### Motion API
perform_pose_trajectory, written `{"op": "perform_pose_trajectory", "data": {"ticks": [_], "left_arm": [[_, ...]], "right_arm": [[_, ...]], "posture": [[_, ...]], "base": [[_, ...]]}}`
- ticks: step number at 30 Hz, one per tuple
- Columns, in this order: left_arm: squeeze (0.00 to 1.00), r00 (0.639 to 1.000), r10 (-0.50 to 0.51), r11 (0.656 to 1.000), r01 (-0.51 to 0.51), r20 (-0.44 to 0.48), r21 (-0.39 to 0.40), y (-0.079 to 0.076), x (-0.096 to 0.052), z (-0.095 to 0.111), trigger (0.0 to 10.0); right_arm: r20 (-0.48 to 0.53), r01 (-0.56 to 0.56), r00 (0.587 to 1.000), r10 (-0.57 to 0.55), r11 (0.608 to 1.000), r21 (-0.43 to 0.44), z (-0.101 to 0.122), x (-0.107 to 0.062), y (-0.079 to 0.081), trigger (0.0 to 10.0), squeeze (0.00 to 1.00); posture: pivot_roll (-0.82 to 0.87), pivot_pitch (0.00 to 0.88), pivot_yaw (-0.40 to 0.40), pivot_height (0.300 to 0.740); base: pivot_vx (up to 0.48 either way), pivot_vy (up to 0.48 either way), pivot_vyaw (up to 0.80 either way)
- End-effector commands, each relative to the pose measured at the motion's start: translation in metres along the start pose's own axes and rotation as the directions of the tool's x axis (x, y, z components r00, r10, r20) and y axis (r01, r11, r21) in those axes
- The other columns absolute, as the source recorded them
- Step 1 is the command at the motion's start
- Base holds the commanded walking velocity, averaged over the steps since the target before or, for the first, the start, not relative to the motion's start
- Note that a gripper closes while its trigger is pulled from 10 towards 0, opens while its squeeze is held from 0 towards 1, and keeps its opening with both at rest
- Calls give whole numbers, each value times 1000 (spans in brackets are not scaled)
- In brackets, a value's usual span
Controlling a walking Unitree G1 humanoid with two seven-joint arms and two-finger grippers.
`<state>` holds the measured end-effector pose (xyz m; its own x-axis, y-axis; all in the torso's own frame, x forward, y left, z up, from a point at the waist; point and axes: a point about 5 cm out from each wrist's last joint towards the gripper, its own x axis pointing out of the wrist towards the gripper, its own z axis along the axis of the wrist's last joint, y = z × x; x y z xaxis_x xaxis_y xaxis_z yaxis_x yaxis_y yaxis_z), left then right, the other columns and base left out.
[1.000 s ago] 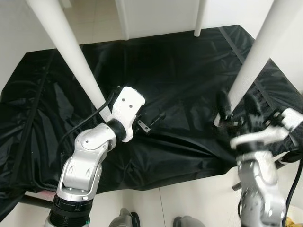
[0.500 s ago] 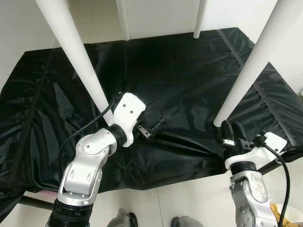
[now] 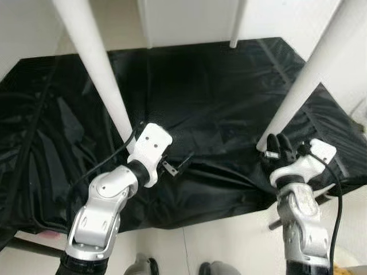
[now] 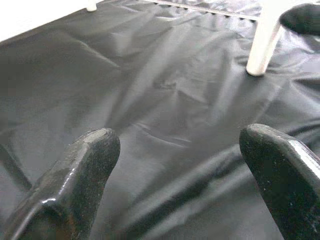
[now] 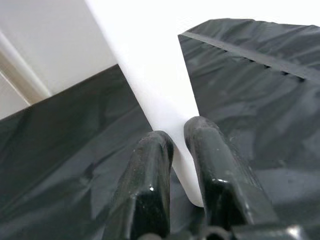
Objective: Building children table
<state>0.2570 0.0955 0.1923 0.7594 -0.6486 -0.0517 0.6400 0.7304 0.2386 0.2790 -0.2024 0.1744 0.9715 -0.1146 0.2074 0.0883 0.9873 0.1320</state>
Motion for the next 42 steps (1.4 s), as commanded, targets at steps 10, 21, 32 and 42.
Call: {"op": "perform_pose_trajectory", "data": {"ticks": [10, 21, 32, 42], "left_arm": [[0, 987, 163, 987, -163, -9, 10, 3, -8, -6, 10000], [0, 983, 184, 983, -184, 5, 29, -4, -15, -22, 10000], [0, 990, 25, 1000, -25, 140, -4, -20, -45, -22, 10000], [0, 984, -86, 996, 87, 156, 5, -28, -68, -33, 10000]], "right_arm": [[79, 71, 995, -68, 997, -36, 13, 40, -26, 10000, 0], [98, -91, 990, 99, 992, -90, -4, 8, 5, 10000, 0], [63, -406, 905, 421, 898, -166, -19, -43, 34, 10000, 0], [-72, -727, 683, 727, 668, -158, -34, -77, 50, 10000, 0]], "posture": [[23, 91, -37, 740], [1, 98, -25, 740], [-18, 112, 3, 740], [-18, 118, 2, 740]], "base": [[0, 0, 0], [0, 0, 0], [0, 0, 0], [0, 0, 0]]}}
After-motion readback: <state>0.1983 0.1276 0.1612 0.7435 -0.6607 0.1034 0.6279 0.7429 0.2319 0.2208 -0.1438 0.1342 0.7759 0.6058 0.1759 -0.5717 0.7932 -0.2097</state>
